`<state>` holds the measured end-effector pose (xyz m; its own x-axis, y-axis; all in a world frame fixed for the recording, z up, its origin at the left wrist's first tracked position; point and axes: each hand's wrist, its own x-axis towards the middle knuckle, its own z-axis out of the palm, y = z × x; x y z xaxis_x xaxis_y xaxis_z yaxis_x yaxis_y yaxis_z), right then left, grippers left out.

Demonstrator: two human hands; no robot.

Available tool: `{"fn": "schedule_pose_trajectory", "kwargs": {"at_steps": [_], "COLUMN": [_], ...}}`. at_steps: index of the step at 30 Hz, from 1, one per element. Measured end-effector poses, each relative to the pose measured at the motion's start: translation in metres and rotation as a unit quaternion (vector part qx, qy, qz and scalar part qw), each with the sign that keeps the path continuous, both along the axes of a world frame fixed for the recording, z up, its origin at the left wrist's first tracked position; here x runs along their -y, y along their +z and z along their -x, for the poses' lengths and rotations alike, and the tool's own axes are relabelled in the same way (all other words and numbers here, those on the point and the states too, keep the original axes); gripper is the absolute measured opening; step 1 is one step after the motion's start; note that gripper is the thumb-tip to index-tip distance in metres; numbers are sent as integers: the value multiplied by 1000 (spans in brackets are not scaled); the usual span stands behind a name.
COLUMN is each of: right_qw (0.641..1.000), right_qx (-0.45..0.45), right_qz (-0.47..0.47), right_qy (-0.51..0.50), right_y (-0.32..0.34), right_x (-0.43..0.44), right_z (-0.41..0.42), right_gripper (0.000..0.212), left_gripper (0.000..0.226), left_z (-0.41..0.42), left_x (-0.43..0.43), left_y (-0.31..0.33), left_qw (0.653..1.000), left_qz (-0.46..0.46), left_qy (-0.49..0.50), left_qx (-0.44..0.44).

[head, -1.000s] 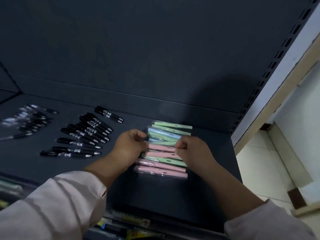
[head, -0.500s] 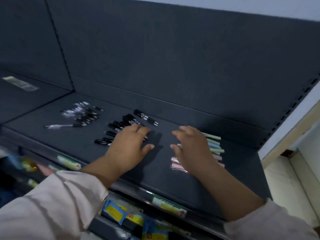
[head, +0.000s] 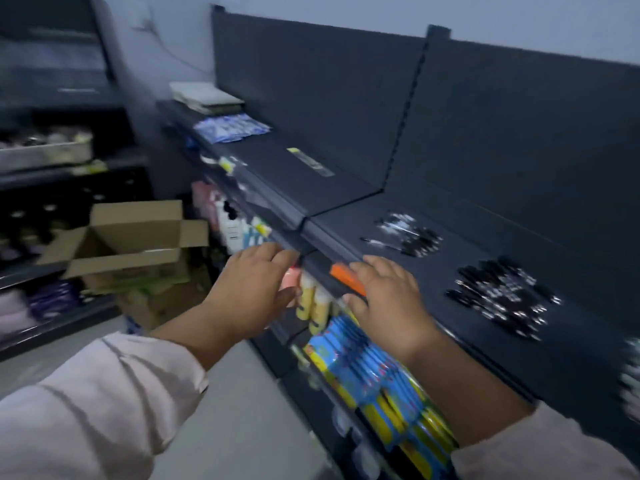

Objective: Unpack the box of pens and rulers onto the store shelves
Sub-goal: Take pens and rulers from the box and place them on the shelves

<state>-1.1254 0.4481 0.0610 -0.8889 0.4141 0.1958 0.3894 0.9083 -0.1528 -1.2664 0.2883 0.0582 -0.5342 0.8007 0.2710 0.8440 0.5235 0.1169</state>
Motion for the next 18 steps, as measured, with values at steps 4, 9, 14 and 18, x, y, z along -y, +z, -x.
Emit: {"fn": "schedule_pose_trajectory", "kwargs": {"at_steps": [4,9,14,18], "right_qw": [998,990,980,972], "right_qx": [-5,23,53,74], "right_qz": [6,24,38,47], "right_qy": [61,133,189,216], "right_y": [-1,1,-3,-15], "right_x": [70,125,158,169], "right_z": [73,152,221,281], "right_gripper": [54,56,56,57], "left_gripper": [60,60,59,58], "left_z": [51,104,148,191], "left_x": [85,163,207,221], "left_y": [0,3,-12,-27], "left_qw": [997,986,973,965], "left_qz": [3,10,-4,0], "left_qy": [77,165,227,255], "left_qx": [4,29,49,62]}}
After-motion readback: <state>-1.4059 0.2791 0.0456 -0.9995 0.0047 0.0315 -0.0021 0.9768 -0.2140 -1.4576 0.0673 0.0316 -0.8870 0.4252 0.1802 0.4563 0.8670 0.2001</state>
